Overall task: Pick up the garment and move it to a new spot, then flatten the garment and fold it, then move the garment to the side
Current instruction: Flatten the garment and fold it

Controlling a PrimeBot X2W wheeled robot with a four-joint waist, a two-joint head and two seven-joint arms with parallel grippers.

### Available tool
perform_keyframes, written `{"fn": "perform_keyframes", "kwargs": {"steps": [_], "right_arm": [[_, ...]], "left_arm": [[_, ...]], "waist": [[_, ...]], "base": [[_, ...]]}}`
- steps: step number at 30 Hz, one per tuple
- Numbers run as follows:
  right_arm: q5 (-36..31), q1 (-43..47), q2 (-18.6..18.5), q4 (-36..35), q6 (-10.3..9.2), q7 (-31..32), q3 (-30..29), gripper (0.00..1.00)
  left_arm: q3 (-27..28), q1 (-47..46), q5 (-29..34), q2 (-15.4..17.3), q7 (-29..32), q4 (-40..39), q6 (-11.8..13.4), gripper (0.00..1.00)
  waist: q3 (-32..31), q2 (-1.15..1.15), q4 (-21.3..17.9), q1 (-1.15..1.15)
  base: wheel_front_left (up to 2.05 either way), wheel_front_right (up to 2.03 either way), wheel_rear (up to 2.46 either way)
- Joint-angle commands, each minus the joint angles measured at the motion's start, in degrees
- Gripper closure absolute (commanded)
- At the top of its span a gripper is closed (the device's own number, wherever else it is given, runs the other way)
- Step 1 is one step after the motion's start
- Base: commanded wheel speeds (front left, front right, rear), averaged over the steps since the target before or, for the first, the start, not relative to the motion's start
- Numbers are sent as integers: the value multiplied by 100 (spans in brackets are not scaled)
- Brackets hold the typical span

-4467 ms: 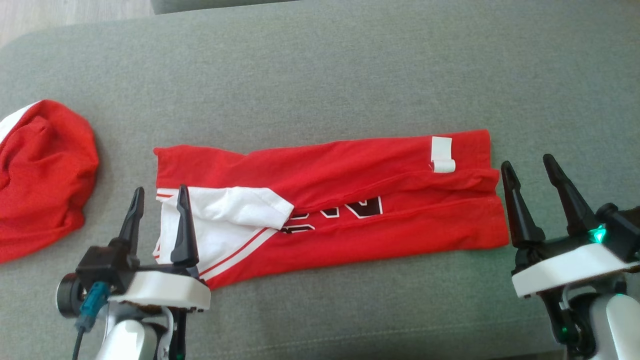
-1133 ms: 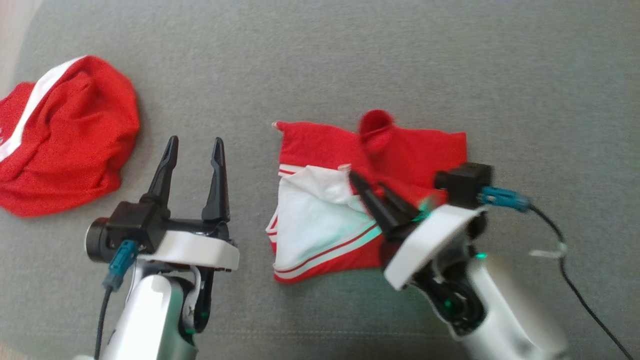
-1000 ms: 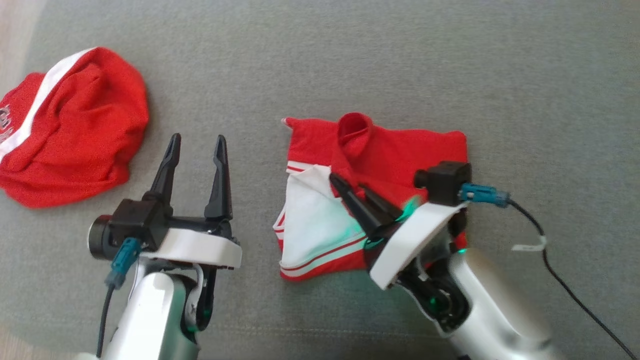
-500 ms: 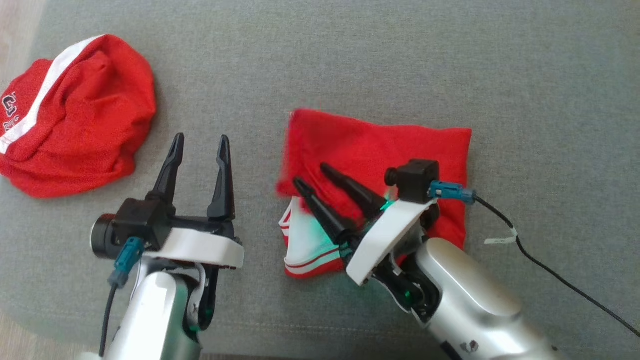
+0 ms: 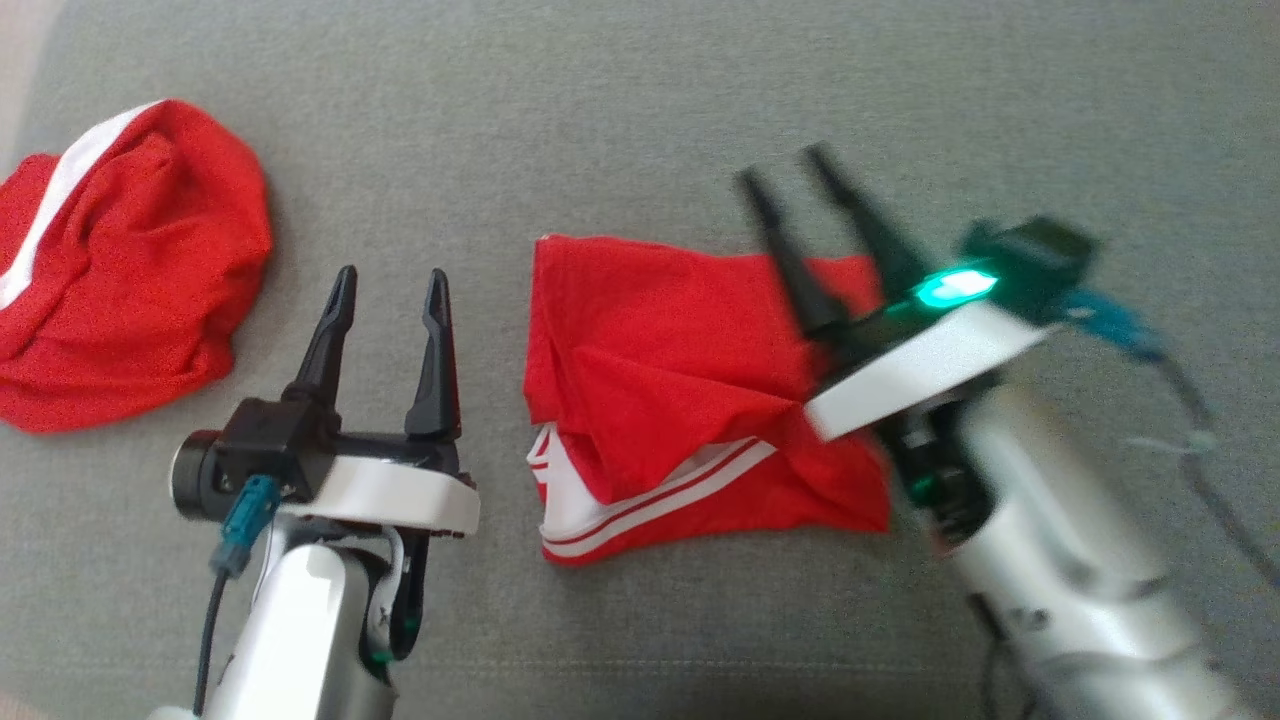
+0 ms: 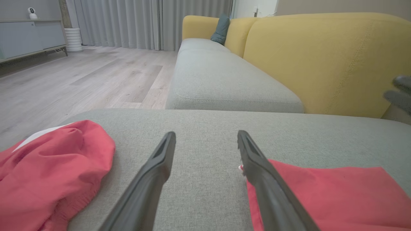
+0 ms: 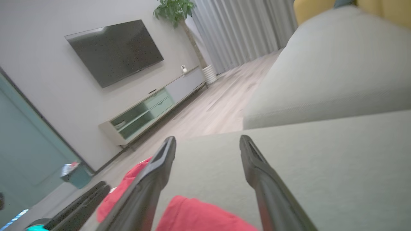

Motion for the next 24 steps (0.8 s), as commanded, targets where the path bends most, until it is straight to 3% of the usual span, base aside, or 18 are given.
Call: {"fn": "perform_keyframes", "kwargs": {"steps": [1,5,9,17,24], "right_arm": [[-294,124,-148,-352,-5,-51,-334,0],[-1066,680,-631,-759,-5,178,-1267,0],[-1430,1243,-811,-1138,-5,410,-1901,0],[-1746,2017,-747,-1800,-5,737,-2558,0],[-1839,2283,-587,-2127,-5,912,-2699,0]], "left_arm": [[256,-86,84,30,-69,-195,26,0],[335,4,88,66,-69,-200,17,0],[385,83,88,104,-69,-206,5,0],[429,206,100,161,-69,-186,18,0],[419,245,98,198,-69,-169,18,0]], "waist": [[-57,0,-95,0],[-164,0,-263,0],[-240,0,-383,0],[-345,0,-537,0],[-382,0,-597,0]], "base": [[0,0,0],[0,0,0],[0,0,0],[0,0,0],[0,0,0]]}}
